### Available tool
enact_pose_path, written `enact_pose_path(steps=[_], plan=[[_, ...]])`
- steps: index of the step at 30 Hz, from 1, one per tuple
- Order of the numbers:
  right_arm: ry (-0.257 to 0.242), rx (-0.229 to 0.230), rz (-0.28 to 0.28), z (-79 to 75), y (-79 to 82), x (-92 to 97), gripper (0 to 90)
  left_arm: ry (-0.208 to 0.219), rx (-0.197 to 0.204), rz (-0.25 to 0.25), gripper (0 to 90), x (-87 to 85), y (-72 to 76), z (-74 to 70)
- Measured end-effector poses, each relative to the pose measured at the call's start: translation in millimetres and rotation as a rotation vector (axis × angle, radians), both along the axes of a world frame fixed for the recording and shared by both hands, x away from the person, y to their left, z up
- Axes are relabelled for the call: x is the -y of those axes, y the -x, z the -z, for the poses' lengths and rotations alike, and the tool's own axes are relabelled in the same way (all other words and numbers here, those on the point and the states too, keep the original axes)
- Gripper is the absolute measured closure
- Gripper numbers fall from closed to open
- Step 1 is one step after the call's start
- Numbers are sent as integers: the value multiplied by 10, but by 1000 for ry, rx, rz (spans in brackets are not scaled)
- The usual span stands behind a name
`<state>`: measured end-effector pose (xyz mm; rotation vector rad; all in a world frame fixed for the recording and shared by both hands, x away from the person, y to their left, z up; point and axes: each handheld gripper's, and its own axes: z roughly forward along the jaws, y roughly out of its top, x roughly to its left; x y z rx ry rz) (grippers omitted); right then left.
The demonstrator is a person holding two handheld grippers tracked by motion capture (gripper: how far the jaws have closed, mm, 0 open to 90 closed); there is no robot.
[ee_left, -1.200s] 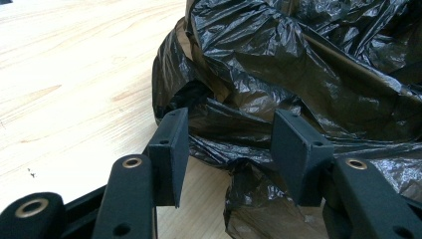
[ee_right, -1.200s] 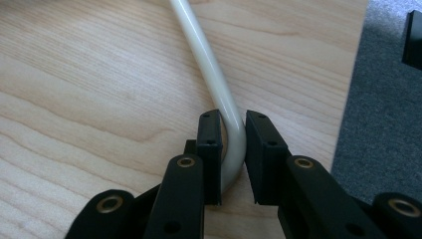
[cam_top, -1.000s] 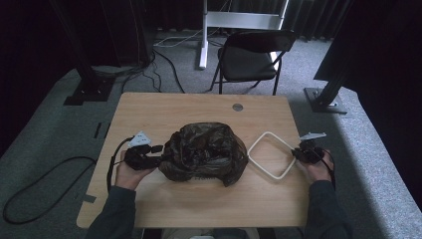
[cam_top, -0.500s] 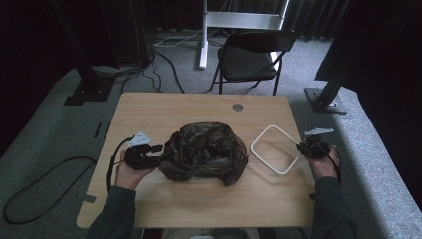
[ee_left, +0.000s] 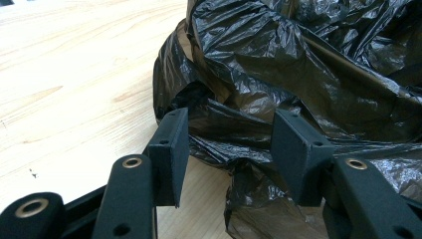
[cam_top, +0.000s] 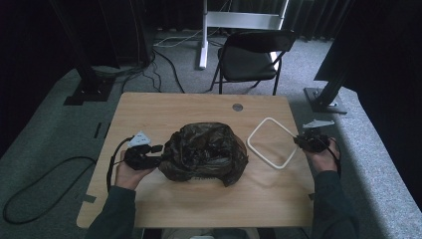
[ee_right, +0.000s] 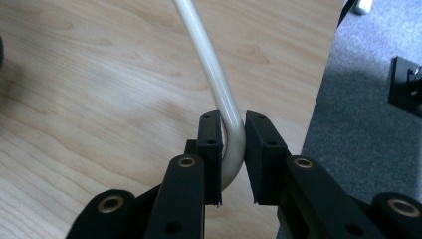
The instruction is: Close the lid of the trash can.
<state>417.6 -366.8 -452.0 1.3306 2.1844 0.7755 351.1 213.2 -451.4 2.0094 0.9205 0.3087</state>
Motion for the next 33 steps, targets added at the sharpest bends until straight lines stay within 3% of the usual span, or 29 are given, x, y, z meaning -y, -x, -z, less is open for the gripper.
enact_pose_path(steps=[19,33], plan=[[10,49,-66,-361,-91,-215,785,1,-2,0,504,5,0,2],[0,70,-114,-492,-158,-407,785,3,-1,0,504,-2,2,-3]])
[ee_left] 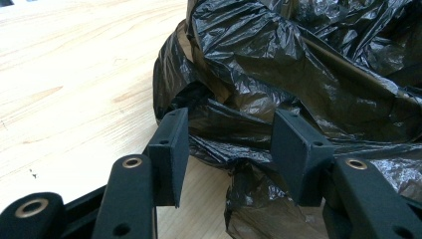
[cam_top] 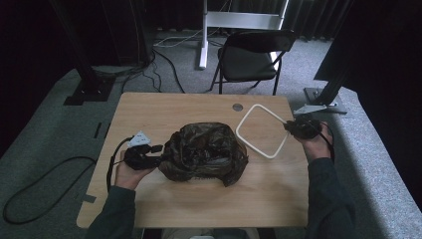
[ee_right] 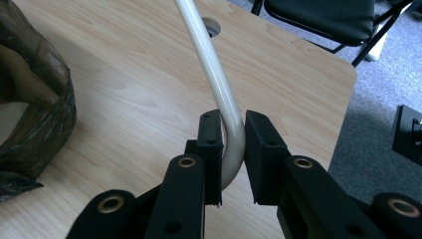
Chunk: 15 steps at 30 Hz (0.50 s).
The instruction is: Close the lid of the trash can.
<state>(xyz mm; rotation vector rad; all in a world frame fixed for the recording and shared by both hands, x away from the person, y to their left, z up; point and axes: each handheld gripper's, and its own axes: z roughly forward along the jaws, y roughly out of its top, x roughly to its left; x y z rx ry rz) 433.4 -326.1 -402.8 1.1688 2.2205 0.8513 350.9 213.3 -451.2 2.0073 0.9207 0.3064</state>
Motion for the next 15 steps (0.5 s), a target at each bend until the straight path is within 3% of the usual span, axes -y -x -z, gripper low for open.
enact_pose_path(steps=[15], plan=[[-6,8,-54,-65,-30,-178,785,0,0,1,504,1,-1,1]])
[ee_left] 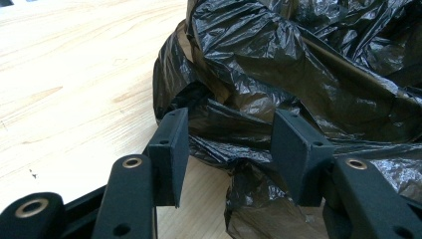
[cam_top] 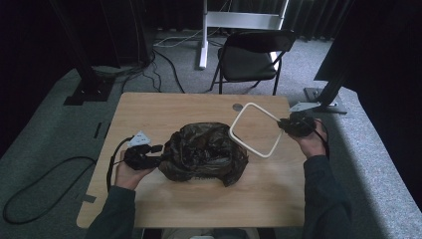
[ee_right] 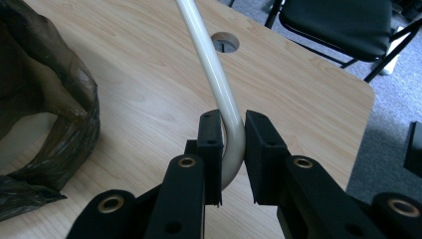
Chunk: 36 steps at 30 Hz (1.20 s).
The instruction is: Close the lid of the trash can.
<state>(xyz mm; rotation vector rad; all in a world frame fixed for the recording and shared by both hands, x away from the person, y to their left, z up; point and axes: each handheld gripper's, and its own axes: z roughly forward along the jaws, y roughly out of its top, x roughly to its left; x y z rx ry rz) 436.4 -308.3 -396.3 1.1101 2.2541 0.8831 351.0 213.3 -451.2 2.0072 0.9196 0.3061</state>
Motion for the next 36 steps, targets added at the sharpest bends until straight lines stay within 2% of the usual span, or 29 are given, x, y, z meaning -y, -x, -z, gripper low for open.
enact_pose_path(steps=[15,27,36], plan=[[-1,7,-58,-9,-9,-185,786,1,0,0,504,-2,0,-4],[7,5,-84,-11,-26,-304,787,5,2,1,504,11,-9,-7],[9,2,-98,10,-27,-370,787,-8,-3,6,504,78,-41,12]])
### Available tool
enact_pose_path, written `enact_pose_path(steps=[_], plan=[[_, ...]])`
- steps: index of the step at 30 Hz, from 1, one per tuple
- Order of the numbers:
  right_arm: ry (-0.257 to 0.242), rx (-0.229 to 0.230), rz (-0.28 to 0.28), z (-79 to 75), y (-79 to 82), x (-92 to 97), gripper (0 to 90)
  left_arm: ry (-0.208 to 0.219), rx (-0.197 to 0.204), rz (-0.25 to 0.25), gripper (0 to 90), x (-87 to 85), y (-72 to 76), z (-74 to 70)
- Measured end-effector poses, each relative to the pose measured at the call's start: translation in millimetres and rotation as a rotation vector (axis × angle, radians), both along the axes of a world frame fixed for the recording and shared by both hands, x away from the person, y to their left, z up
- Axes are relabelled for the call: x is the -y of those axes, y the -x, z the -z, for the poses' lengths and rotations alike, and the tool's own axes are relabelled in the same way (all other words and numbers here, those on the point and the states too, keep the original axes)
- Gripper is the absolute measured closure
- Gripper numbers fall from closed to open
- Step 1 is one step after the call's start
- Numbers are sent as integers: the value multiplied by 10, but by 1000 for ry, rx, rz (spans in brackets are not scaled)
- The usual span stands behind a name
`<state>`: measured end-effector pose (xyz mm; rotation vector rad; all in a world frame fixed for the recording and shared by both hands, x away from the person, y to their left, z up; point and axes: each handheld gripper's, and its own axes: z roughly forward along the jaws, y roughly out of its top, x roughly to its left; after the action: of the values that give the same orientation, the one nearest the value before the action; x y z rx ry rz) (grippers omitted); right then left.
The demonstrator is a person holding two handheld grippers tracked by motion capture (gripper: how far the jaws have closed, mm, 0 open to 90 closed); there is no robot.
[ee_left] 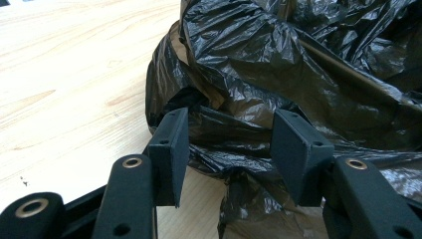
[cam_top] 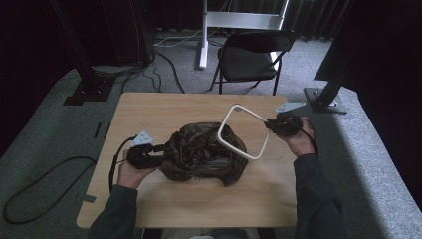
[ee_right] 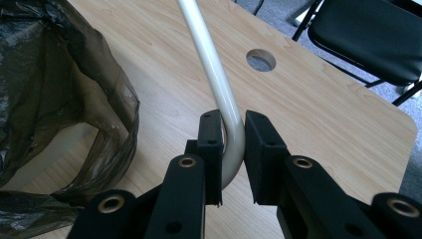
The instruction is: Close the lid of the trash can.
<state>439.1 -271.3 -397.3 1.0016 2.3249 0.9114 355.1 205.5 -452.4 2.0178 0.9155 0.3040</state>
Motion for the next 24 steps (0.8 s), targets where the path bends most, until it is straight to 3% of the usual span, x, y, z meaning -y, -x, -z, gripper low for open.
enact_pose_path(steps=[24], plan=[[6,0,-41,16,8,-129,788,-21,14,-9,505,262,-209,48]])
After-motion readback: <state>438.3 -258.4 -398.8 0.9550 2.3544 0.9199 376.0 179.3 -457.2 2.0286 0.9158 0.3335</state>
